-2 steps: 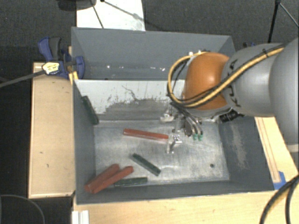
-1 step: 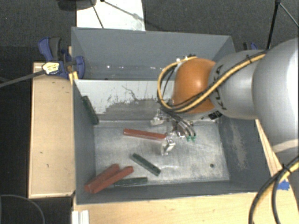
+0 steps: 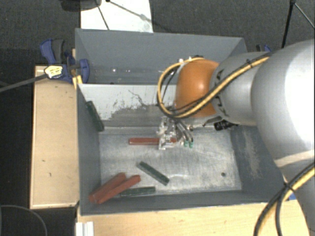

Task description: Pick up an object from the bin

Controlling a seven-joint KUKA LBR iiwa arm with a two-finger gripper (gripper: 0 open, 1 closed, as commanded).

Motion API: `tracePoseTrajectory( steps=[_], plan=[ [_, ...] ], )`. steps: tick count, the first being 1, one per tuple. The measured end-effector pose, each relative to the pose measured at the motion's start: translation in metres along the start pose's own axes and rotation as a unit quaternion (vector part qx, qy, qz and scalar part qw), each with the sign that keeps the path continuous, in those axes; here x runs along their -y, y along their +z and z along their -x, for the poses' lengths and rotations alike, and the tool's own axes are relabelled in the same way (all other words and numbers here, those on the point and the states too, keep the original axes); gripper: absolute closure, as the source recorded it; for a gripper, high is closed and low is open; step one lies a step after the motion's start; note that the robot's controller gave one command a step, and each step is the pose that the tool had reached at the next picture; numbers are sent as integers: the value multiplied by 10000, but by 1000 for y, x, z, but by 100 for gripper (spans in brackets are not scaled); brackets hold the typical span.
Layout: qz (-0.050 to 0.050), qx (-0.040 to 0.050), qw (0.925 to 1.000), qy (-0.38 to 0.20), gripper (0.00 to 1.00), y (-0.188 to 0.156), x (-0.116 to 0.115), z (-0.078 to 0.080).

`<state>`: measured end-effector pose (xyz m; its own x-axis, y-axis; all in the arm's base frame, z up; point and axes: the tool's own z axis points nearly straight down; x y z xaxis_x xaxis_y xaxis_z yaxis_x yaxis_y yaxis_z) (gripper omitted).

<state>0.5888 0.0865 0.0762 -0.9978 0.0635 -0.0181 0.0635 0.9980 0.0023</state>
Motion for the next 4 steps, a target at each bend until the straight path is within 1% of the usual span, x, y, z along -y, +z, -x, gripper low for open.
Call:
tracePoseTrajectory(
  steps=[1,2,3,4],
  plan=[
    [0,0,10000,-2,100,0,0,0],
    [-6,-38,10000,-3,100,-4,0,-2],
    [-17,-111,9999,-9,100,-20,1,-4],
    [-11,-97,10000,-14,100,-42,0,-3]
  ],
)
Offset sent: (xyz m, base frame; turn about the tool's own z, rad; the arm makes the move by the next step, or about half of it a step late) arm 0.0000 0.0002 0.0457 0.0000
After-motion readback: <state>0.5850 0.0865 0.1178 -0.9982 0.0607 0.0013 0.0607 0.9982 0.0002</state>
